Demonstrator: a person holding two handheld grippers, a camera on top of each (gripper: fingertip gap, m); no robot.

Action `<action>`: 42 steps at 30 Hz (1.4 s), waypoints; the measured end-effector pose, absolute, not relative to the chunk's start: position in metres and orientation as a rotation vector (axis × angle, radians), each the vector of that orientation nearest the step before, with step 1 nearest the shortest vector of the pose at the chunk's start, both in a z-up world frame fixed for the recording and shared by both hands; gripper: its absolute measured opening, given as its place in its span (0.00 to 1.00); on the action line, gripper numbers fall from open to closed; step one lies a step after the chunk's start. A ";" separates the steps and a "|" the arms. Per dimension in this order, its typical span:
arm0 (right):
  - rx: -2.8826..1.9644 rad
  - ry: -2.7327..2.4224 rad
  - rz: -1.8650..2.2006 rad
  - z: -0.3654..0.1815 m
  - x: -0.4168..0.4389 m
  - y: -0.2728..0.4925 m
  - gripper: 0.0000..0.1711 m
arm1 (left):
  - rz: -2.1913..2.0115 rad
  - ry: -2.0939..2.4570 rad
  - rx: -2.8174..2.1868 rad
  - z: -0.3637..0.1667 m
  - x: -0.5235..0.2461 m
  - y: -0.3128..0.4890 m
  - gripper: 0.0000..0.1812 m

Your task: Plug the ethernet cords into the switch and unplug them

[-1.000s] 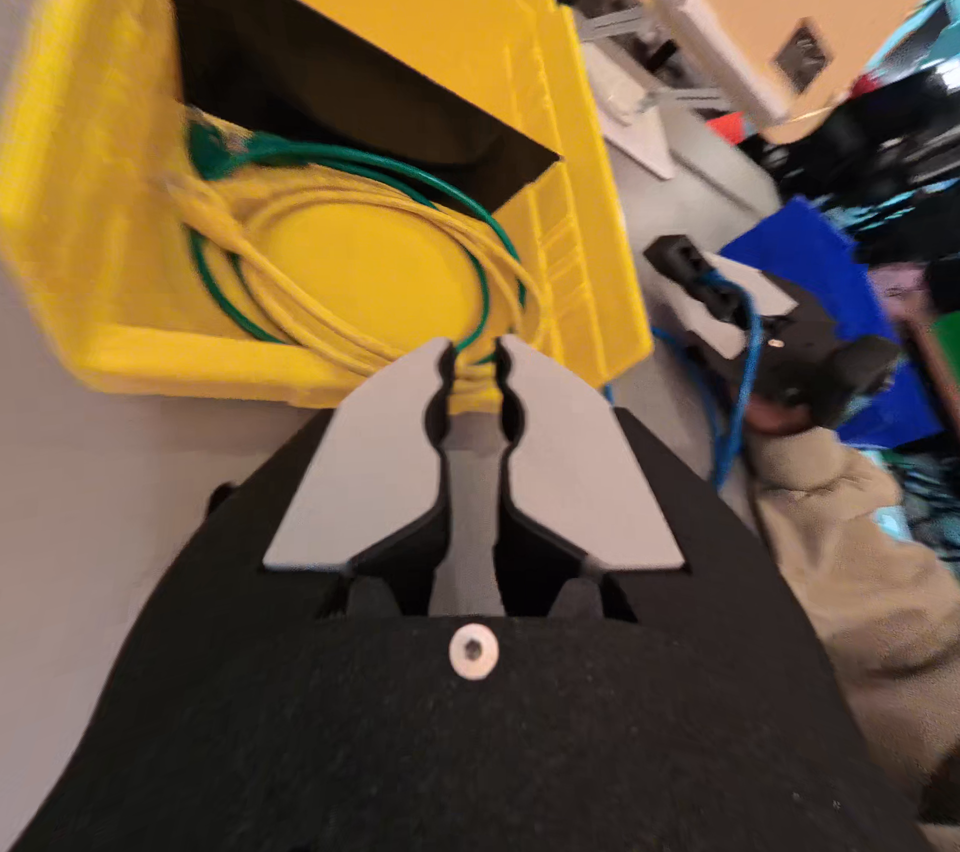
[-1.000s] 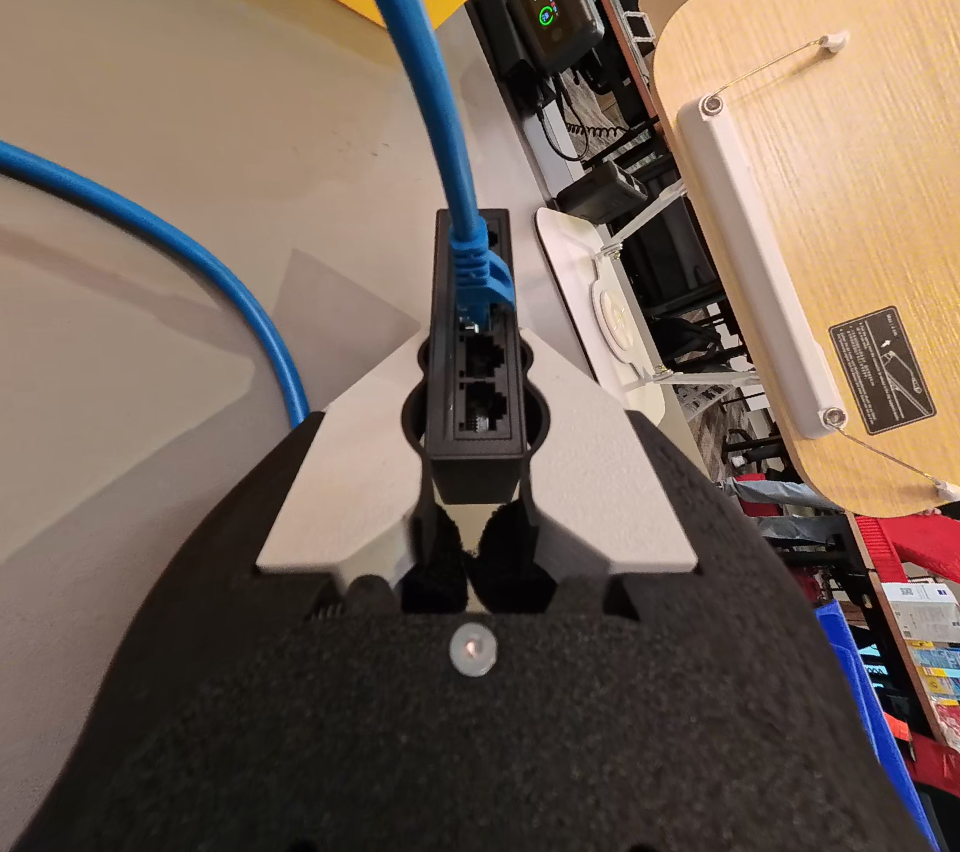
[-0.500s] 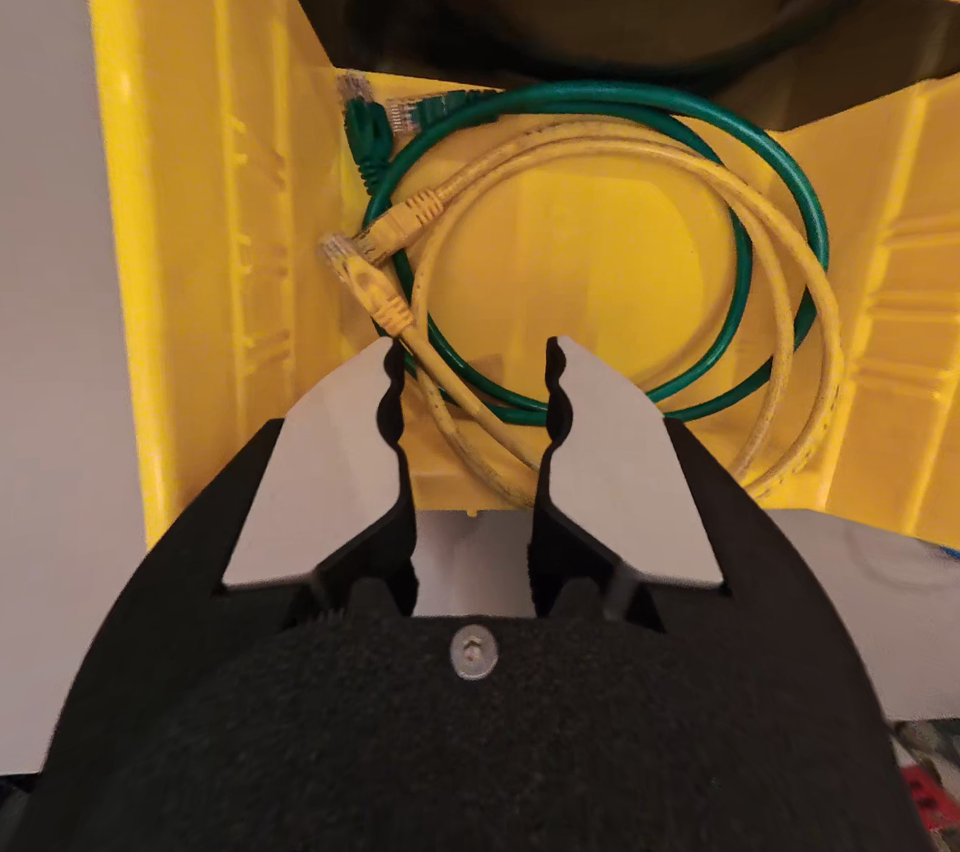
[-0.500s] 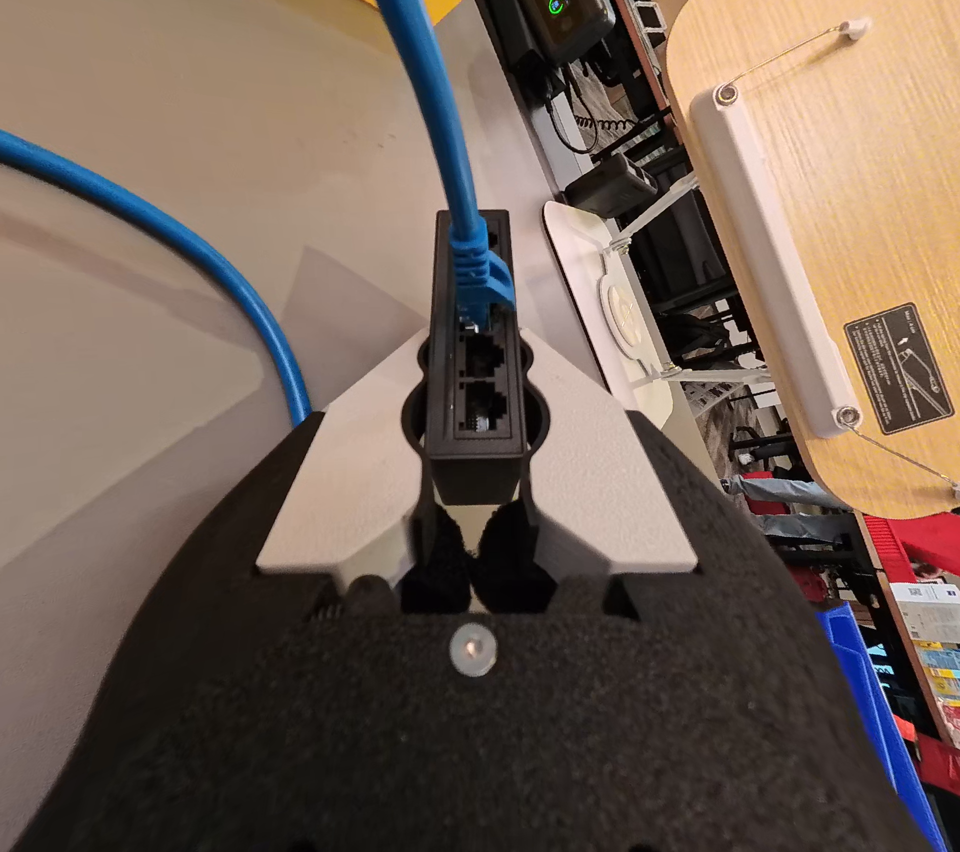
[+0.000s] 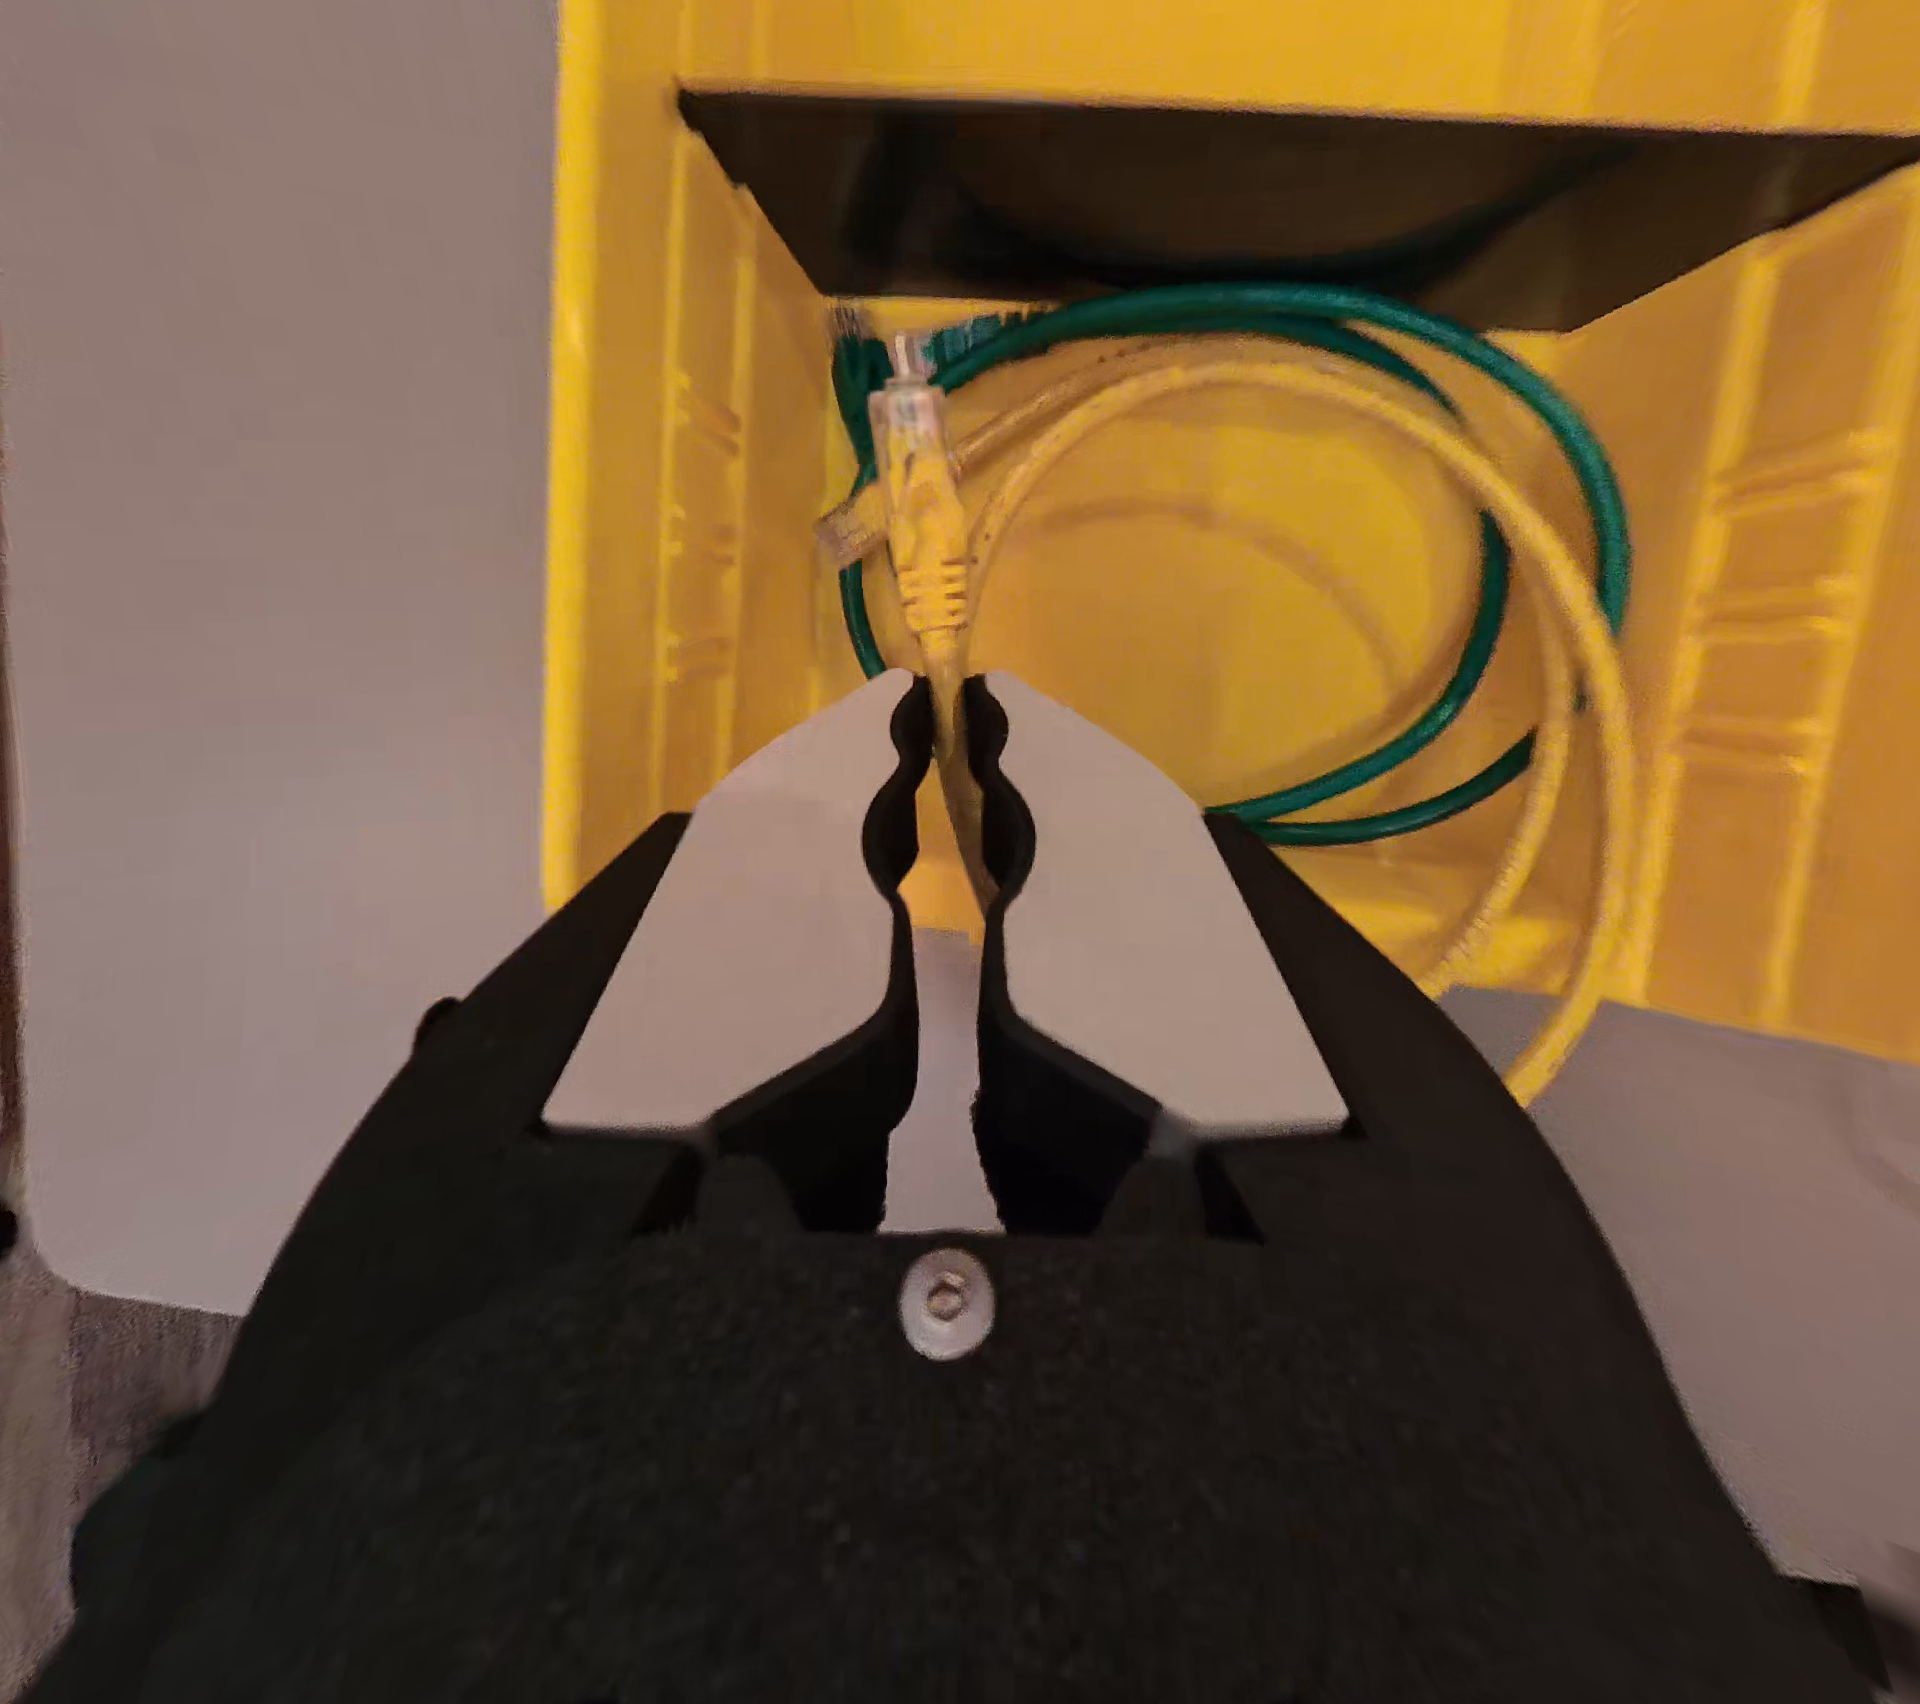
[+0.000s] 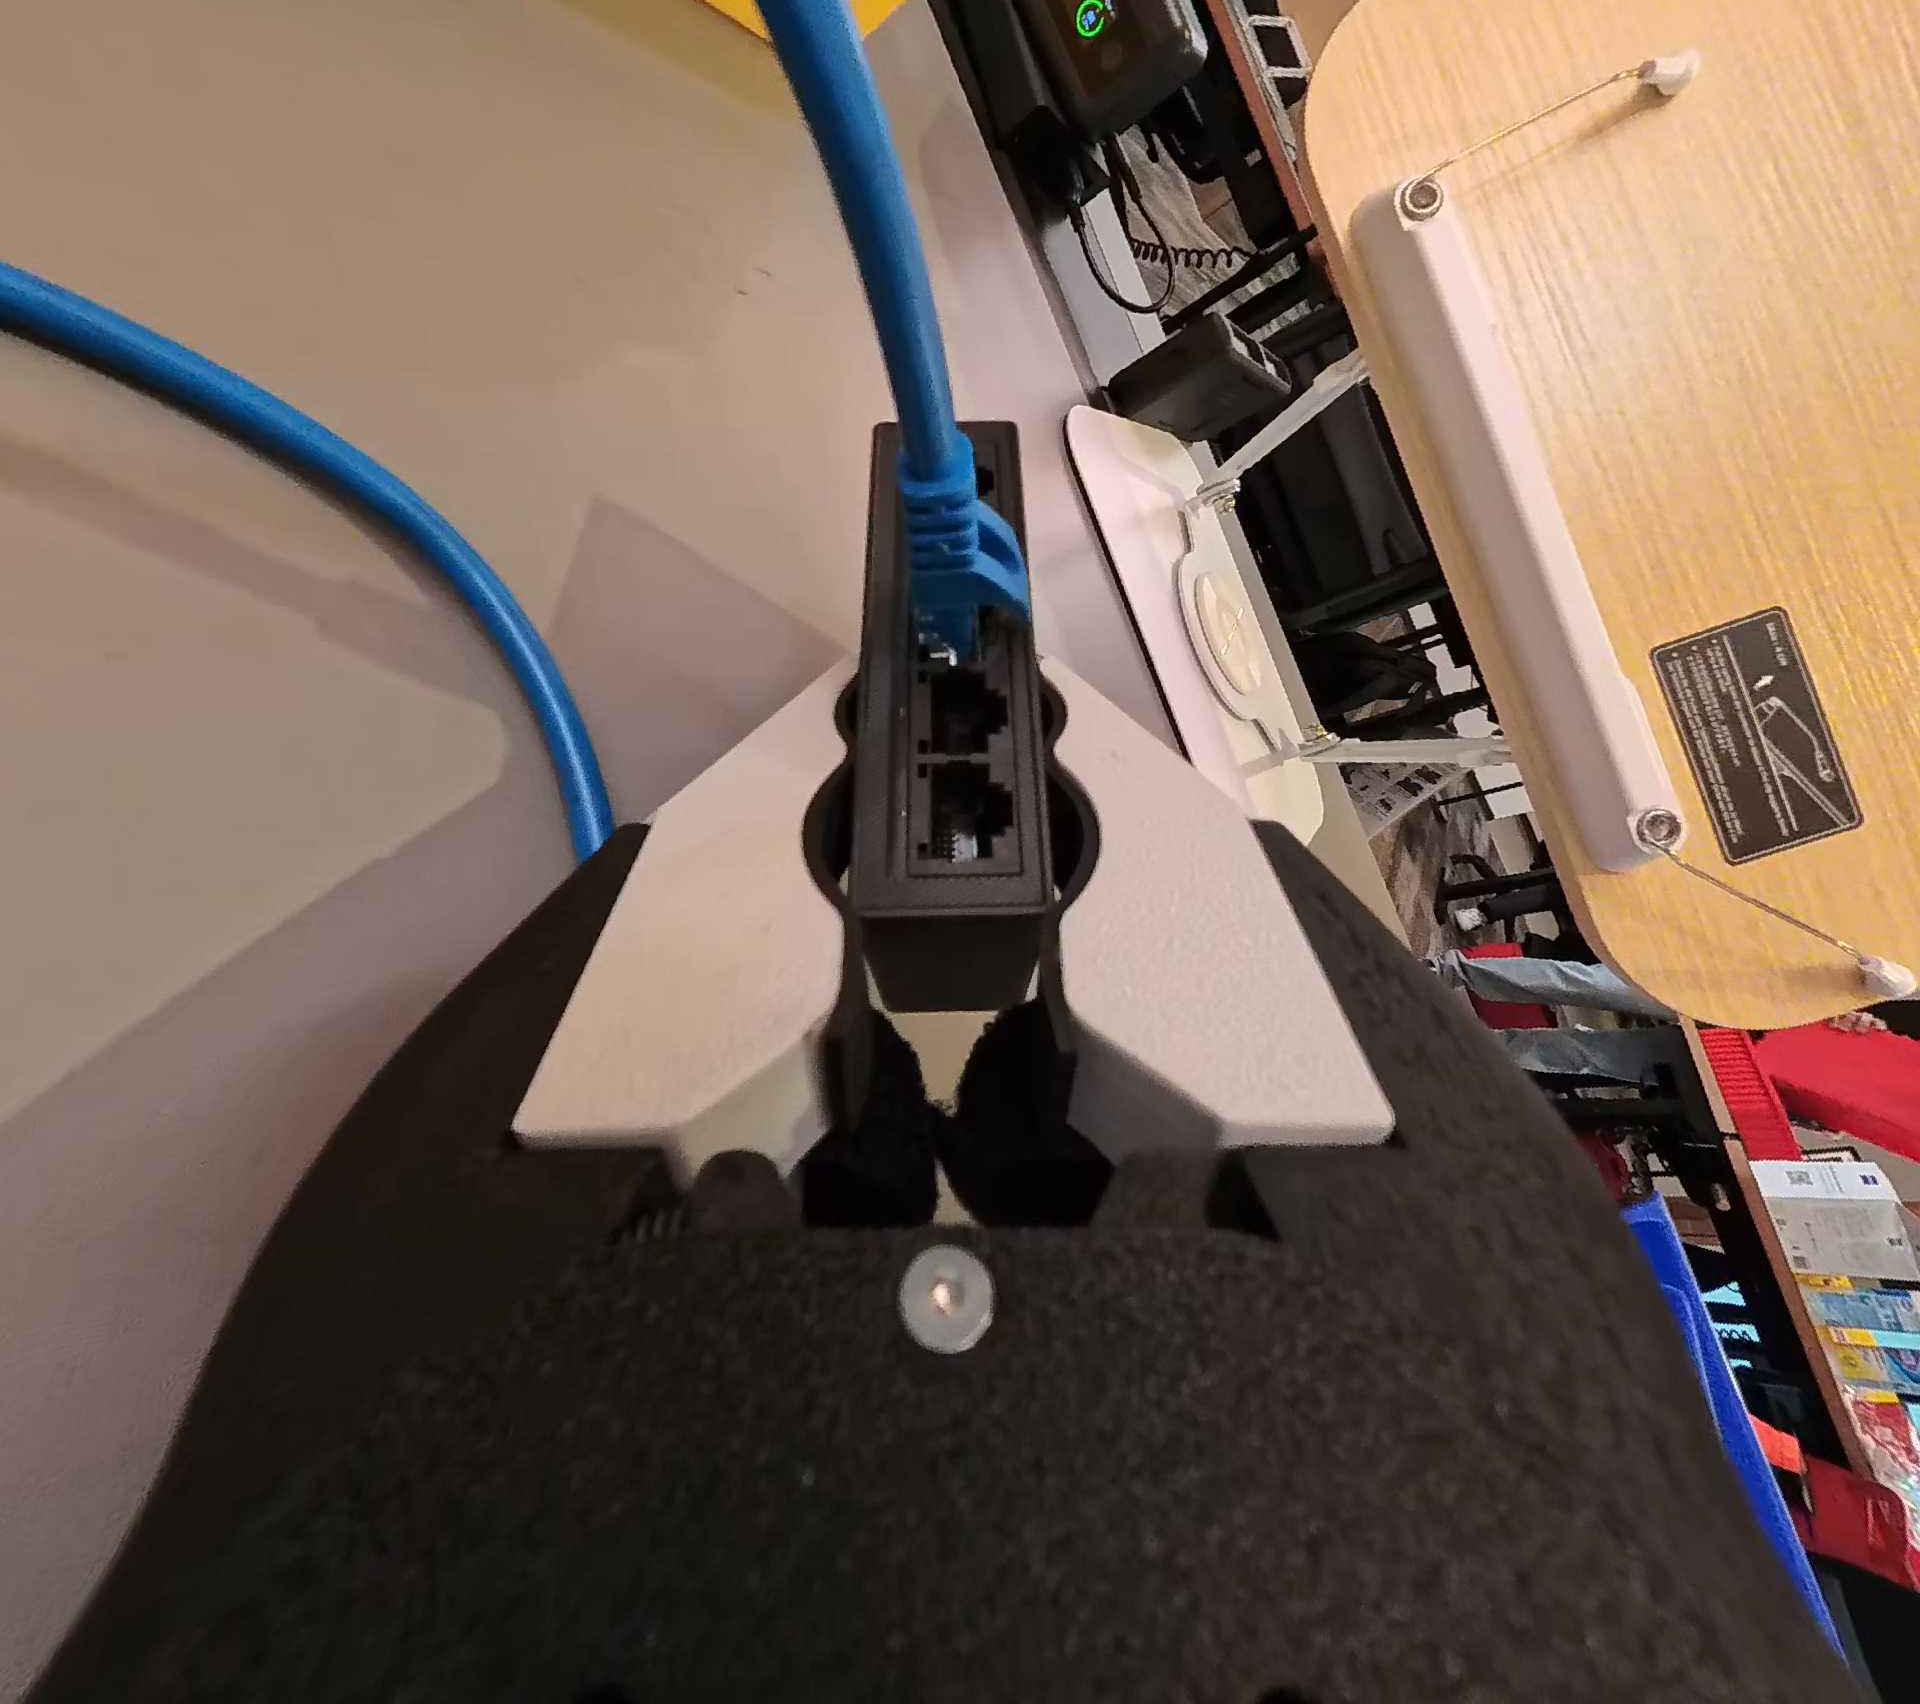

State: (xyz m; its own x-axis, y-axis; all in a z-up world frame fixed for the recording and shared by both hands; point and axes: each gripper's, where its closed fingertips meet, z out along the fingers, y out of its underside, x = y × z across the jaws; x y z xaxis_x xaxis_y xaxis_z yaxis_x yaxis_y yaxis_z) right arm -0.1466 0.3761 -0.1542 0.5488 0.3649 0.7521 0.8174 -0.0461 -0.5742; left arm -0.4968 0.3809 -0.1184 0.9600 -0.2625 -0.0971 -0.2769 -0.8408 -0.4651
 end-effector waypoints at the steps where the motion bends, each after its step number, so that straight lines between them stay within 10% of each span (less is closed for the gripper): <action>1: -1.643 -1.010 -0.495 -0.154 -0.146 0.376 0.16 | 0.042 0.397 -2.568 -0.103 -0.494 0.378 0.03; 13: -1.578 -0.892 -0.461 -0.131 -0.142 0.377 0.17 | -0.255 0.648 -1.924 0.137 -0.445 0.238 0.03; 28: -1.604 -0.826 -0.445 -0.128 -0.130 0.381 0.16 | -0.482 0.889 -2.241 -0.157 -0.330 0.222 0.03; 42: -1.549 -0.919 -0.537 -0.129 -0.138 0.380 0.17 | -0.421 1.089 -2.100 -0.129 -0.328 0.232 0.03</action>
